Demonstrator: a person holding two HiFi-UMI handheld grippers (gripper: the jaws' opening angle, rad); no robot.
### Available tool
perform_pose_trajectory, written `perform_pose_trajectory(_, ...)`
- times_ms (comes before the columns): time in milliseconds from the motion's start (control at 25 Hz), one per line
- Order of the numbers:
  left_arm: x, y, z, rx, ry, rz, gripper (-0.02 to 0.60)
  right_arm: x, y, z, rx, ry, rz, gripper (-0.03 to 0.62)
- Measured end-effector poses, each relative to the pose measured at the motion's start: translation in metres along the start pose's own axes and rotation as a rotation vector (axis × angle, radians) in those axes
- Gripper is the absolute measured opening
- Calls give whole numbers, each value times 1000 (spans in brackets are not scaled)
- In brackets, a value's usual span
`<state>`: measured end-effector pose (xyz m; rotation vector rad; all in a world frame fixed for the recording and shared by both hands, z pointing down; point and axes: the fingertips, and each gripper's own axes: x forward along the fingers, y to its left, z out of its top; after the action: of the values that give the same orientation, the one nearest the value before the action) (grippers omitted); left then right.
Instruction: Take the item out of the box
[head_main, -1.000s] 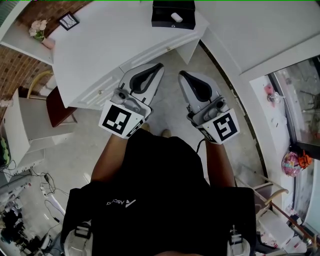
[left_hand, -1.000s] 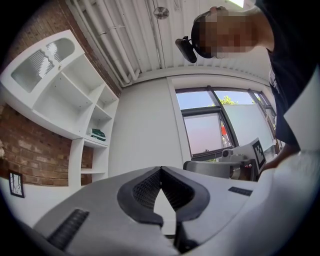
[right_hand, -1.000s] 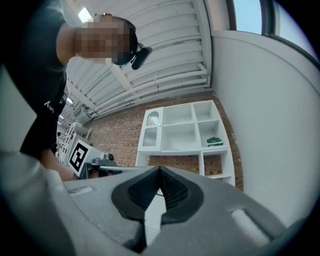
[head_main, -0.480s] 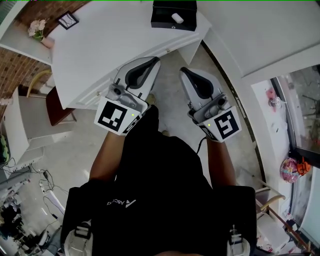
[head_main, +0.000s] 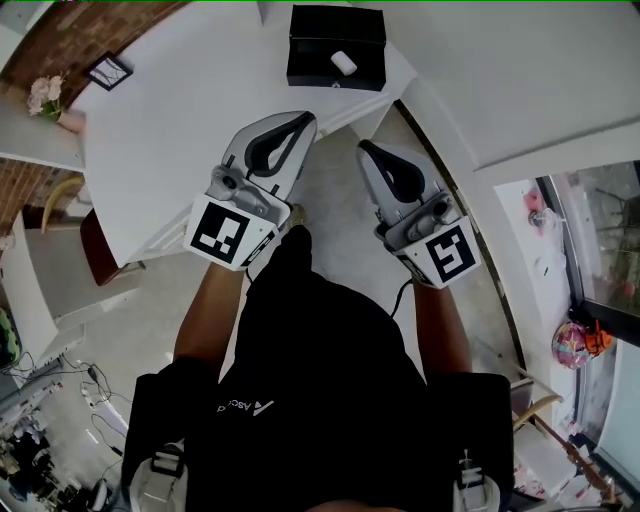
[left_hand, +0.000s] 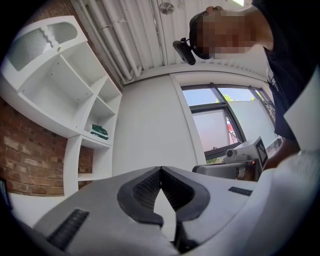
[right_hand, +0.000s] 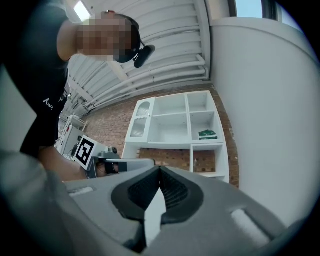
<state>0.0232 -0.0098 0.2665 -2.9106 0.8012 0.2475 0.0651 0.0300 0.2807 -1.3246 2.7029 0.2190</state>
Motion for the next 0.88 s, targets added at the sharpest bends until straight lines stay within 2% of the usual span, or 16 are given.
perform_pose_trajectory(400, 70, 108, -20, -13, -6, -42, -2, 97, -93, -33, -27, 45, -66, 2)
perform_pose_trajectory(680, 105, 169, -47, -39, 24, -80, -2, 148, -153, -75, -40, 174, -116, 2)
perform_pose_trajectory(880, 118, 199, -71, -63, 58, -89, -2, 169, -182, -106, -25, 249, -153, 2)
